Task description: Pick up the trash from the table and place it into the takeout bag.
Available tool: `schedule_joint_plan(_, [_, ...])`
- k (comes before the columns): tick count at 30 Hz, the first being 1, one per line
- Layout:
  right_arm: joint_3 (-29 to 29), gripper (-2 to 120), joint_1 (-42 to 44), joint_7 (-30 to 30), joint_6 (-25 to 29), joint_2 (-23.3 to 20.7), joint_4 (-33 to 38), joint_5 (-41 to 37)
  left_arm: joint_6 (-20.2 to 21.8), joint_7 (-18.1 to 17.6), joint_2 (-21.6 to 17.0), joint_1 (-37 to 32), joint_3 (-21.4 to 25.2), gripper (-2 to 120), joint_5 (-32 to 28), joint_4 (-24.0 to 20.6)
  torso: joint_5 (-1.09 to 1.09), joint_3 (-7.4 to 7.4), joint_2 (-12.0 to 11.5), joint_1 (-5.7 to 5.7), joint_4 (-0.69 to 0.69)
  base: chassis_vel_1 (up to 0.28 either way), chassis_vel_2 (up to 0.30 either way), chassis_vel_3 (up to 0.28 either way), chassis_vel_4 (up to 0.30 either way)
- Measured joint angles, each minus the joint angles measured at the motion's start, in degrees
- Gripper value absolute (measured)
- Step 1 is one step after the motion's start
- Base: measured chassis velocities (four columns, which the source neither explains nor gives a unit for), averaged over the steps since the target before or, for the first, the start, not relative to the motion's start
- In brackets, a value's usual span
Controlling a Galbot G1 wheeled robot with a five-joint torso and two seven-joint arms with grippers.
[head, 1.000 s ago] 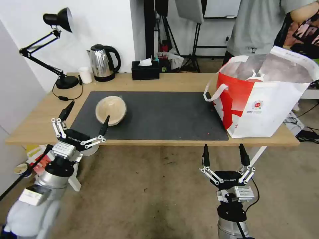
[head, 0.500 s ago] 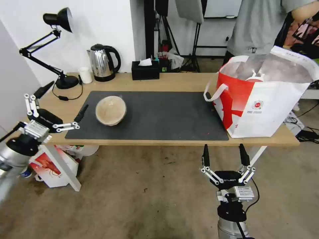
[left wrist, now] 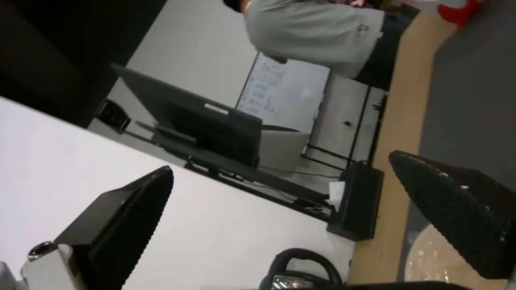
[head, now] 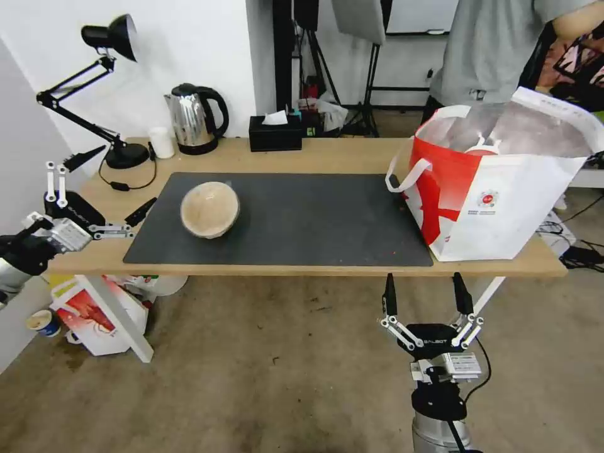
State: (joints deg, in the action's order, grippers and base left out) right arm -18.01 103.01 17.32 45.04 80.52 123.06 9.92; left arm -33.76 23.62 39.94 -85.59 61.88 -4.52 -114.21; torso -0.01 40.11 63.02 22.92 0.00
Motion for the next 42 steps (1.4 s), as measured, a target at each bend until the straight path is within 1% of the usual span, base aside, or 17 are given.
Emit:
schedule_joint_plan(4, [0.00,100,0.00,0.00,0.00,0.00,0.00,0.01,-0.38,0.44,-0.40,0.56,-0.80,100,1.68,0.01,0.00,0.00,0.00,0.00,0.00,0.000,0.000,0.000,0.000])
schedule_joint_plan(10, [0.00,100,0.00,0.00,0.00,0.00,0.00,0.00,-1.19,1.32,-0.64,1.94,-3.16,100,4.90,0.67,0.00,0.00,0.00,0.00,0.00,0.000,0.000,0.000,0.000])
schedule_joint_plan(16, [0.00,100,0.00,0.00,0.00,0.00,0.00,0.00,-1.78,2.26,-0.85,2.85,-4.77,100,6.54,1.61,0.00,0.00,0.00,0.00,0.00,0.000,0.000,0.000,0.000])
schedule_joint_plan(29, [0.00,100,0.00,0.00,0.00,0.00,0.00,0.00,-2.14,3.30,-2.40,5.88,-7.39,100,7.41,4.35,0.01,0.00,0.00,0.00,0.00,0.000,0.000,0.000,0.000])
schedule_joint_plan(37, [0.00,100,0.00,0.00,0.00,0.00,0.00,0.00,-2.20,3.44,-3.22,5.92,-7.00,100,7.45,4.45,0.01,0.00,0.00,0.00,0.00,0.000,0.000,0.000,0.000])
schedule_joint_plan(42, [0.00,100,0.00,0.00,0.00,0.00,0.00,0.01,-2.15,4.01,-4.75,5.92,-6.94,100,7.48,4.39,0.01,0.00,0.00,0.00,0.00,0.000,0.000,0.000,0.000])
